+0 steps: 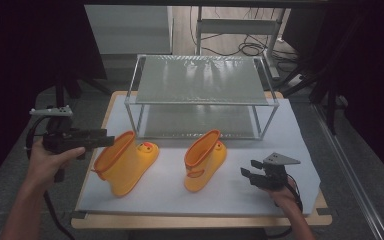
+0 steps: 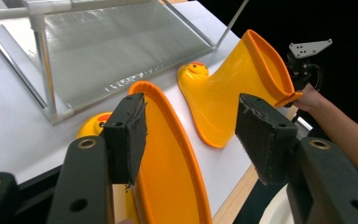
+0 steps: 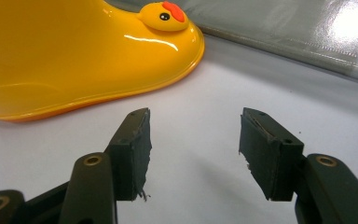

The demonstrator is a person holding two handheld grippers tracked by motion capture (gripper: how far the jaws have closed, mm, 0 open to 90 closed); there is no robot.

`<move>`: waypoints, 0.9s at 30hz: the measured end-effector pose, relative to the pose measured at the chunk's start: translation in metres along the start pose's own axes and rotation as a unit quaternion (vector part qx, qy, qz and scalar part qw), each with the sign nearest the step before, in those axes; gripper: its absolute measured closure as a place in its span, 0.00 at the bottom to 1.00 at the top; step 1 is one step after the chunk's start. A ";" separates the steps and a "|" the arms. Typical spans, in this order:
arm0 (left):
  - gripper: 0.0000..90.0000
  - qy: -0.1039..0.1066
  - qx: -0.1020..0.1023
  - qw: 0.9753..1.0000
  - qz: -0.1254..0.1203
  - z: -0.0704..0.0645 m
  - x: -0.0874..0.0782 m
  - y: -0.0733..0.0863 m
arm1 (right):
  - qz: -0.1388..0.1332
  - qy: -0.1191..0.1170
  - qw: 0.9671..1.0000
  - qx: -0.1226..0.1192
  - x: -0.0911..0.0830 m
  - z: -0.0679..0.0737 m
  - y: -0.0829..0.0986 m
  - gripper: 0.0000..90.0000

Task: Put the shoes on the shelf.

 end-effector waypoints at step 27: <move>0.49 0.003 0.036 0.996 0.081 -0.044 0.038 -0.045 | 0.008 0.005 1.000 -0.003 0.002 0.000 0.001 0.48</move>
Point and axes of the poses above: each handheld gripper's, and its own axes: x roughly forward along the jaws, y roughly out of its underside, z roughly to its left, the point moved 6 cm from there along x, roughly forward along the jaws, and after that the axes turned 15 degrees about z, right-handed, at the moved point
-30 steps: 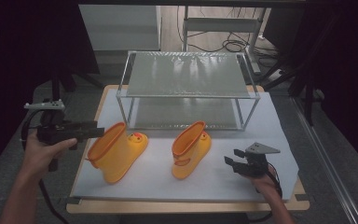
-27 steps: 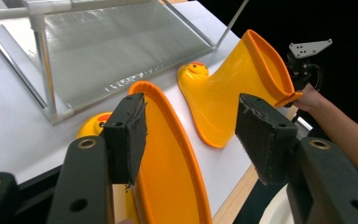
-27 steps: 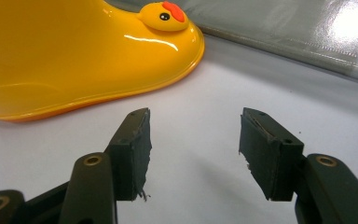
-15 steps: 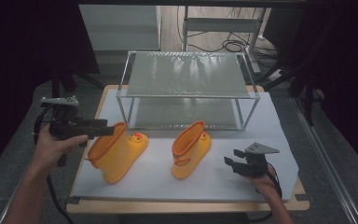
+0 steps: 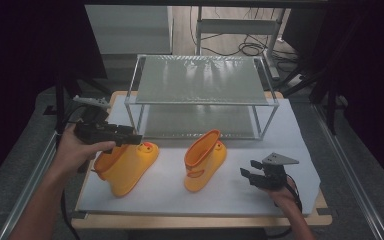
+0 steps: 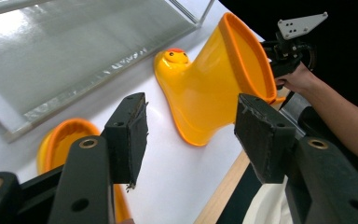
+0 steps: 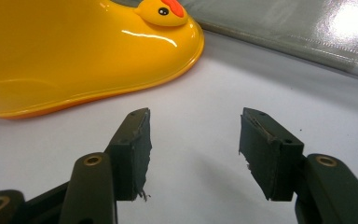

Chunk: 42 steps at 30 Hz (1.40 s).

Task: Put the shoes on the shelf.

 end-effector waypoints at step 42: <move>0.51 0.047 0.017 0.994 0.098 -0.052 0.085 -0.070 | 0.004 0.004 1.000 0.001 0.000 -0.001 0.001 0.48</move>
Point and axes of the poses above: each handheld gripper's, and its own axes: x roughly forward along the jaws, y roughly out of its underside, z roughly to its left, the point moved 6 cm from there along x, roughly forward along the jaws, and after that the axes turned 15 degrees about z, right-handed, at the moved point
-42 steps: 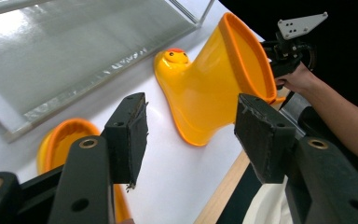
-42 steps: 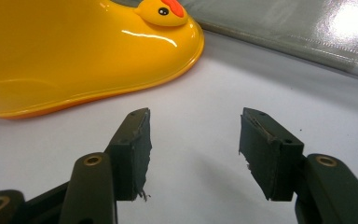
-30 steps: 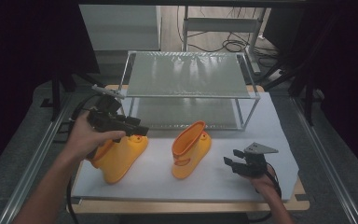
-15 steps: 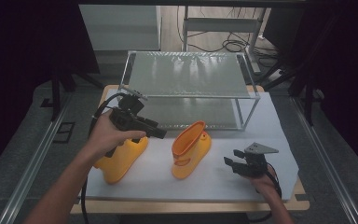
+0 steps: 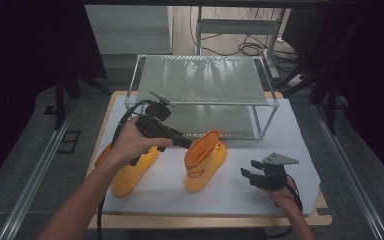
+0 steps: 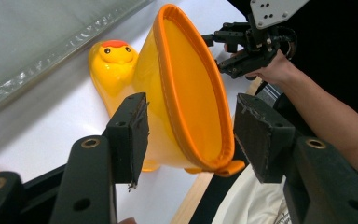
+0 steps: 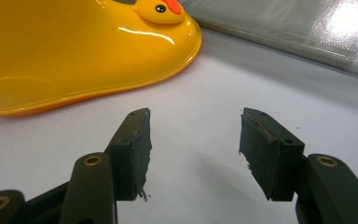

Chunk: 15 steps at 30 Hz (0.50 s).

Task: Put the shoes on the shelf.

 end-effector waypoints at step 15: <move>0.52 -0.005 -0.013 0.999 0.041 0.008 0.036 -0.022 | 0.001 0.000 1.000 -0.001 0.000 0.000 0.000 0.48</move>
Point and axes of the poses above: each handheld gripper's, and its own axes: x roughly forward along the jaws, y roughly out of its underside, z roughly to its left, the point moved 6 cm from there along x, roughly forward along the jaws, and after that the axes turned 15 degrees about z, right-handed, at the moved point
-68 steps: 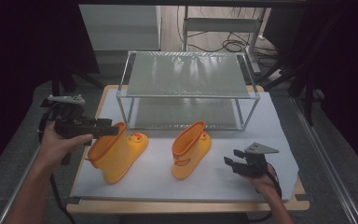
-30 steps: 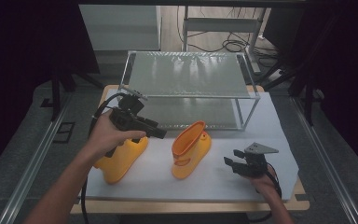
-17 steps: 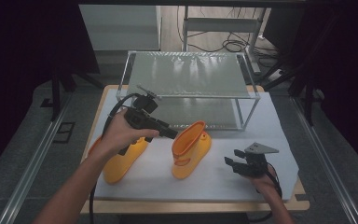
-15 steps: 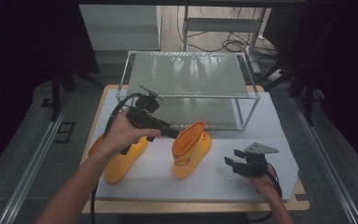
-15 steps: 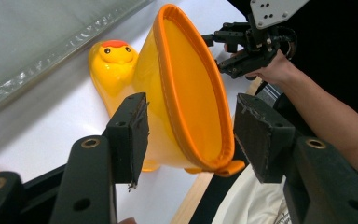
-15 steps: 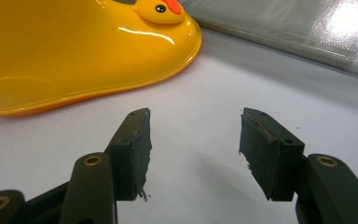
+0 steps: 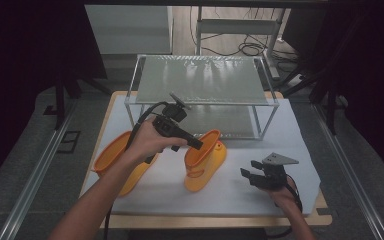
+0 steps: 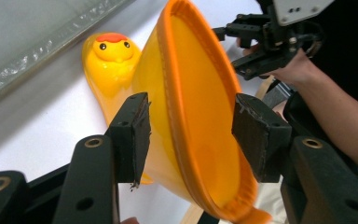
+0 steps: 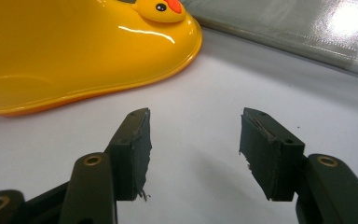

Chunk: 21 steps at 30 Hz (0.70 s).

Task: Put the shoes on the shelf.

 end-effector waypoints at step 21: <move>0.74 0.009 -0.034 0.999 0.031 0.017 0.044 -0.018 | 0.000 0.010 1.000 0.006 0.000 -0.005 0.003 0.48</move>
Point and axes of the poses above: each handheld gripper's, and its own axes: x roughly forward along the jaws, y roughly out of its underside, z roughly to its left, the point moved 6 cm from there along x, roughly forward along the jaws, and after that the axes turned 15 degrees about z, right-handed, at the moved point
